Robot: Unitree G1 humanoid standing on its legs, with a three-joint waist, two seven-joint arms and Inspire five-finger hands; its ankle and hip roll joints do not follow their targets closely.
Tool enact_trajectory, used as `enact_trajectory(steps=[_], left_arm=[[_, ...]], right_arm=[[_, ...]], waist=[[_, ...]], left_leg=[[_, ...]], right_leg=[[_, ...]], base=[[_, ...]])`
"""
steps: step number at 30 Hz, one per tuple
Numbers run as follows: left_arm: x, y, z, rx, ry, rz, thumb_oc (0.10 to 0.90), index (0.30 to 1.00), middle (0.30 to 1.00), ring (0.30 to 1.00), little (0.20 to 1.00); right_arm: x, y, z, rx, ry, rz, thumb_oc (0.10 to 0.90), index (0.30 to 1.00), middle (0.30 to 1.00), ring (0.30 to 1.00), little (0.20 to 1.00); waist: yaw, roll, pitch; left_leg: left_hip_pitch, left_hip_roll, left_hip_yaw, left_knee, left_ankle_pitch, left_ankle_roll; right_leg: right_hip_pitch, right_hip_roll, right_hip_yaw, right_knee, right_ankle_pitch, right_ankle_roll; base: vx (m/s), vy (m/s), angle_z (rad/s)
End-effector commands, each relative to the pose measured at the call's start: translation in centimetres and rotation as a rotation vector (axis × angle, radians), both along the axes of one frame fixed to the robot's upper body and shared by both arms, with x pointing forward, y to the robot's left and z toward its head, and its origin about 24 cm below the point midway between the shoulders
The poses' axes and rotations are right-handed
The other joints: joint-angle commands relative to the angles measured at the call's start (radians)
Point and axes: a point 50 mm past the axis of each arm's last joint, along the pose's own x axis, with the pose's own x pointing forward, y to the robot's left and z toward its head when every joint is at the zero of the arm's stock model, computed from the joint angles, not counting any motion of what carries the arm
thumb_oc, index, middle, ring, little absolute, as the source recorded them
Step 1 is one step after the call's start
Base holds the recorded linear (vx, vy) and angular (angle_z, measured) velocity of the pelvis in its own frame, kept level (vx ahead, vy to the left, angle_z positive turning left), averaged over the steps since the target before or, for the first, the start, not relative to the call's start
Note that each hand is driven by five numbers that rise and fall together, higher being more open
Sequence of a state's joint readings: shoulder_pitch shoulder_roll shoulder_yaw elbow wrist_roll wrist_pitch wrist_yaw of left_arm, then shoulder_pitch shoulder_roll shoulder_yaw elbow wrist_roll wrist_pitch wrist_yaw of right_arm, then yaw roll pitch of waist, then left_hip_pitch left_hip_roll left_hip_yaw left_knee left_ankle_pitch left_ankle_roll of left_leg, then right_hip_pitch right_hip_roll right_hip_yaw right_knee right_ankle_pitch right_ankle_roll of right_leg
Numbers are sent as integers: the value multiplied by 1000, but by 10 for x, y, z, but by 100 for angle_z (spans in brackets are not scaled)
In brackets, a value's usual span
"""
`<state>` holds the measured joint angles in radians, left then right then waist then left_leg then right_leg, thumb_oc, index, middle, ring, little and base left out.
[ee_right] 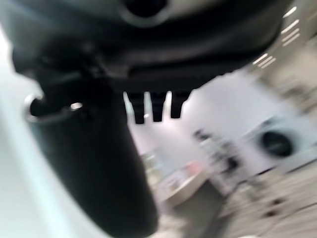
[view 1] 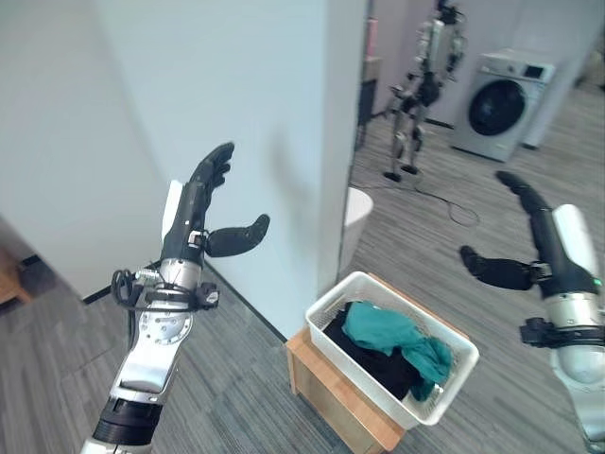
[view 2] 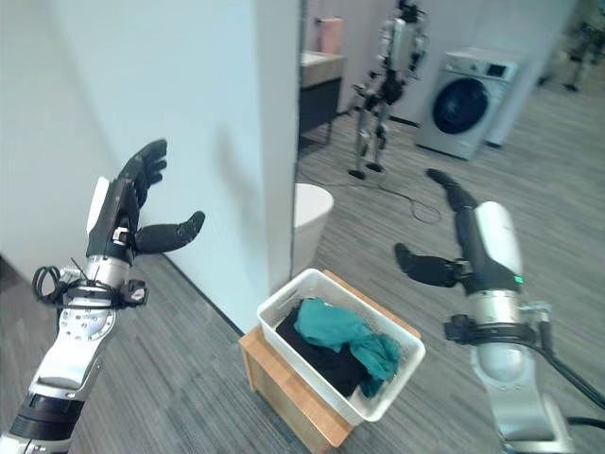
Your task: Pick up bed clothes into laundry basket.
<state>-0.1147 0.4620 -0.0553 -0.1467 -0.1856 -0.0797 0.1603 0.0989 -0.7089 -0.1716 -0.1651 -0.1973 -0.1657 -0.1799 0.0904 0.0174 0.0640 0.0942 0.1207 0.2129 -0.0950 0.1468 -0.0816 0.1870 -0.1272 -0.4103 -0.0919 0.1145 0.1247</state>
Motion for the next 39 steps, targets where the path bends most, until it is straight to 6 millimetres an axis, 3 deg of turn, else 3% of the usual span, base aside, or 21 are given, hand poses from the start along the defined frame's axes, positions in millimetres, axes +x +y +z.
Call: enact_trajectory(steps=[1, 5, 7, 10, 13, 17, 18, 19, 22, 23, 24, 28, 30, 31, 32, 34, 35, 36, 37, 38, 39], left_arm=[[-1, 2, 46, -31, -235, -44, 800, 900, 900, 900, 900], [-3, 7, 41, -85, -214, -36, 800, 900, 900, 900, 900], [-16, 25, 31, -165, -190, 8, 800, 900, 900, 900, 900], [-37, 40, 18, -235, -186, 61, 800, 900, 900, 900, 900], [-49, 47, 15, -246, -191, 104, 800, 900, 900, 900, 900], [-57, 58, 2, -262, -137, 163, 800, 900, 900, 900, 900], [-57, 59, 2, -261, -138, 165, 800, 900, 900, 900, 900], [-55, 58, -2, -281, -121, 166, 800, 900, 900, 900, 900], [-51, 56, -5, -290, -105, 161, 800, 900, 900, 900, 900], [-50, 55, -6, -295, -105, 163, 800, 900, 900, 900, 900], [-50, 48, -8, -309, -94, 138, 800, 900, 900, 900, 900], [-48, 37, -6, -304, -100, 91, 800, 900, 900, 900, 900], [-45, 29, -2, -285, -113, 42, 800, 900, 900, 900, 900], [-45, 29, -1, -284, -115, 42, 800, 900, 900, 900, 900], [-43, 26, 1, -284, -131, 32, 800, 900, 900, 900, 900], [-41, 25, 8, -288, -165, 22, 800, 900, 900, 900, 900], [-41, 24, 14, -317, -200, 7, 800, 900, 900, 900, 900], [-41, 25, 15, -331, -205, 2, 800, 900, 900, 900, 900], [-41, 25, 15, -330, -205, 0, 800, 900, 900, 900, 900], [-38, 24, 14, -357, -199, -11, 800, 900, 900, 900, 900], [-38, 26, 13, -363, -197, -10, 800, 900, 900, 900, 900]], right_arm=[[6, -1, 47, -78, -233, -27, 800, 900, 900, 900, 900], [5, 1, 41, -68, -227, -38, 800, 900, 900, 900, 900], [2, 4, 44, -75, -252, -31, 800, 900, 900, 900, 900], [13, 28, 52, -95, -306, 85, 800, 900, 900, 900, 900], [19, 34, 45, -162, -249, 115, 800, 900, 900, 900, 900], [21, 57, 61, -163, -329, 213, 800, 900, 900, 900, 900], [21, 58, 61, -160, -329, 215, 800, 900, 900, 900, 900], [21, 62, 68, -123, -368, 240, 800, 900, 900, 900, 900], [21, 59, 72, -87, -384, 233, 800, 900, 900, 900, 900], [20, 55, 72, -83, -386, 217, 800, 900, 900, 900, 900], [17, 47, 69, -64, -379, 182, 800, 900, 900, 900, 900], [14, 38, 58, -22, -355, 141, 800, 900, 900, 900, 900], [14, 34, 45, 24, -314, 108, 800, 900, 900, 900, 900], [14, 34, 45, 24, -315, 108, 800, 900, 900, 900, 900], [15, 34, 40, 45, -303, 96, 800, 900, 900, 900, 900], [12, 27, 34, 63, -303, 51, 800, 900, 900, 900, 900], [6, 20, 29, 106, -308, 3, 800, 900, 900, 900, 900], [2, 14, 24, 144, -307, -33, 800, 900, 900, 900, 900], [2, 14, 24, 146, -308, -34, 800, 900, 900, 900, 900], [-7, 0, 16, 215, -298, -100, 800, 900, 900, 900, 900], [-12, -5, 13, 235, -293, -130, 800, 900, 900, 900, 900]], waist=[[51, 27, -37], [92, 24, -30], [120, 26, 0], [173, 26, 41], [170, 10, 78], [99, -33, 70], [98, -32, 72], [51, -38, 55], [-7, -32, 34], [-24, -28, 33], [-69, -12, 26], [-118, 13, 32], [-169, 23, 72], [-170, 20, 71], [-182, 15, 88], [-193, -3, 98], [-186, -12, 113], [-183, -18, 115], [-184, -19, 114], [-202, -32, 109], [-212, -40, 106]], left_leg=[[-71, 63, 16, 8, 15, -66], [-80, 68, -1, 8, 40, -74], [-103, 72, -22, 9, 89, -92], [-129, 67, -129, 29, 158, -135], [-125, 81, -136, 131, 103, -117], [13, 195, 109, 361, -20, -89], [12, 201, 109, 373, -29, -91], [98, 216, 207, 466, -78, -102], [174, 205, 294, 544, -99, -116], [180, 195, 308, 540, -106, -118], [210, 132, 340, 415, -212, -84], [248, 63, 345, 178, -302, -17], [281, 50, 300, 39, -284, 8], [282, 42, 300, 32, -281, 12], [270, 48, 279, 11, -266, 11], [208, 68, 228, 8, -227, 3], [155, 63, 135, 8, -210, 0], [121, 60, 78, 8, -205, 0], [117, 60, 75, 8, -200, 1], [60, 52, -28, 8, -188, -5], [32, 46, -66, 8, -168, -10]], right_leg=[[62, 58, -45, 5, -210, -9], [77, 73, -61, 5, -220, -22], [91, 79, -92, 5, -224, -36], [81, 74, -89, 5, -219, -46], [55, 49, -117, 5, -203, -57], [18, 34, -167, 7, -217, -102], [20, 37, -165, 7, -220, -103], [-3, 41, -230, 16, -225, -126], [-36, 40, -340, 53, -265, -169], [-47, 41, -377, 67, -280, -181], [-82, 16, -447, 127, -274, -174], [-170, -59, -470, 273, -212, -114], [-294, -170, -368, 557, -93, 61], [-299, -180, -364, 567, -90, 68], [-364, -184, -250, 629, -60, 123], [-412, -98, 2, 606, -92, 121], [-373, -63, 200, 556, -130, 91], [-337, -70, 280, 516, -134, 74], [-337, -70, 277, 510, -128, 73], [-269, -70, 450, 434, -144, 65], [-242, -49, 532, 371, -154, 58]], base=[[-58, -28, 26], [-67, -74, 16], [-97, -123, 28], [-92, -83, 22], [-201, -93, 15], [-147, -153, 81], [-168, -164, 76], [-163, -137, 69], [-199, -86, 113], [-262, 65, 197], [-199, 99, 173], [-158, 275, 160], [-121, 303, 67], [-140, 67, 84], [-204, -51, 80], [-389, -168, 80], [-353, -234, 98], [-197, -168, 123], [-114, -279, 149], [-129, -258, 137], [-92, -252, 137]])
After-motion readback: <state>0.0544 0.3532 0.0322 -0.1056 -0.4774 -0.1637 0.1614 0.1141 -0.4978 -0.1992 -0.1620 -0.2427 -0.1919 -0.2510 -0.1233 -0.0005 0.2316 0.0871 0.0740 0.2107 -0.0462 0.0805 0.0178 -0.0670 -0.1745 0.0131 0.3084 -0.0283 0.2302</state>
